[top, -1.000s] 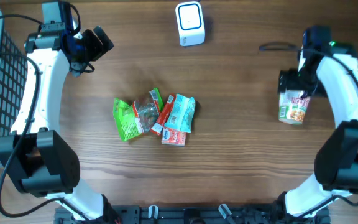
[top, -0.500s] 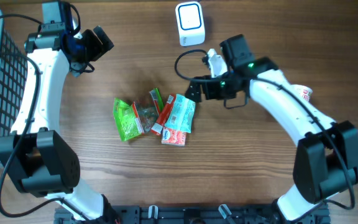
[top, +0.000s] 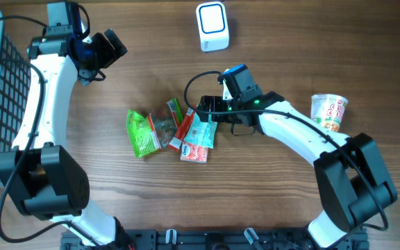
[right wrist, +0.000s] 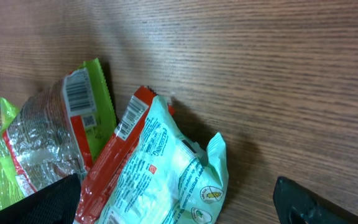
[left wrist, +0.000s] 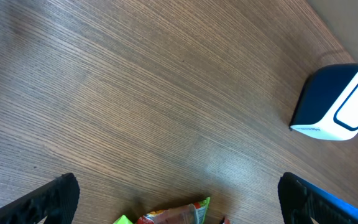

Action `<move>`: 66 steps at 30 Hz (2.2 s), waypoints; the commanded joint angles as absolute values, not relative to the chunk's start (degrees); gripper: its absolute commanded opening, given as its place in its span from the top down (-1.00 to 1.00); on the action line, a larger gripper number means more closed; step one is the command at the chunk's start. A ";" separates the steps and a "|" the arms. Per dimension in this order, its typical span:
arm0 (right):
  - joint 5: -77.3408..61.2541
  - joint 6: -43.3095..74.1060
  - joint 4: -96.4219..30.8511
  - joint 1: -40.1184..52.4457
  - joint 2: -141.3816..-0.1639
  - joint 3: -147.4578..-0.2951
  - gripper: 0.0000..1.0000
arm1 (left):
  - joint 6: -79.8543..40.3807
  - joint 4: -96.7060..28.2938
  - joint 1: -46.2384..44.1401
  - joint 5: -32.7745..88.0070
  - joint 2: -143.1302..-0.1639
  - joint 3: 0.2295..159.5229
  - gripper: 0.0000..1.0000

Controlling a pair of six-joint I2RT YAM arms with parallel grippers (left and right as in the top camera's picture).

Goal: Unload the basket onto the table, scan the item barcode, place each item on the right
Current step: 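Grasp the mint-green packet with the right gripper and lift it, then hold the mint-green packet up in front of the scanner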

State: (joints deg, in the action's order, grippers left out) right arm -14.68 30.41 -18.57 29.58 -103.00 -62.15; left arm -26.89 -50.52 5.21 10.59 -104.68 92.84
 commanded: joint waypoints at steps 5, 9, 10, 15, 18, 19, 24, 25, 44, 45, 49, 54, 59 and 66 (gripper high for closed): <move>-13.58 33.23 -17.58 29.74 -108.03 -61.36 -0.28 | -27.03 -50.48 5.43 10.87 -104.68 92.99 -1.00; -15.29 34.76 -17.45 29.80 -110.32 -61.36 -0.28 | -27.03 -50.48 5.43 10.87 -104.71 92.99 -1.00; -15.62 34.76 -17.43 29.80 -111.15 -61.36 -0.28 | -27.03 -50.48 5.43 10.87 -104.68 92.99 -1.00; -20.29 30.24 -17.50 28.86 -109.75 -61.87 0.69 | -27.03 -50.48 5.43 10.87 -104.71 92.99 -1.00; -27.18 21.47 -18.39 24.29 -100.40 -62.04 0.91 | -27.03 -50.48 5.43 10.87 -104.68 92.99 -1.00; -31.07 17.47 -19.57 22.09 -95.79 -62.04 0.91 | -27.03 -50.48 5.43 10.87 -104.68 92.99 -1.00; -36.40 8.91 -32.47 15.29 -83.15 -62.02 0.91 | -27.03 -50.48 5.43 10.87 -104.68 92.99 -1.00; -36.82 8.25 -34.04 14.63 -82.21 -62.02 0.91 | -27.03 -50.48 5.43 10.87 -104.71 92.99 -1.00; -43.05 -4.47 -47.42 11.66 -70.02 -62.02 0.92 | -27.03 -50.48 5.43 10.87 -104.71 92.99 -1.00; -43.05 -4.49 -47.44 11.66 -70.02 -62.00 0.91 | -27.03 -50.48 5.43 10.87 -104.68 92.99 -1.00; -42.50 -3.86 -47.51 11.66 -70.30 -61.95 0.91 | -27.03 -50.48 5.43 10.87 -104.71 92.99 -1.00; -36.10 1.93 -47.57 11.64 -70.41 -63.07 0.91 | -27.03 -50.48 5.43 10.87 -104.68 92.99 -1.00; -23.83 4.27 -62.19 11.66 -76.07 -80.40 0.91 | -27.03 -50.48 5.43 10.87 -104.68 92.99 -1.00; -6.72 4.89 -77.82 14.52 -88.75 -118.10 0.91 | -27.03 -50.48 5.43 10.87 -104.71 92.99 -1.00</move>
State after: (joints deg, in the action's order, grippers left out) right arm -15.18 3.92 -78.02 12.19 -86.02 -110.52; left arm -26.89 -50.46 5.21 10.57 -104.68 92.84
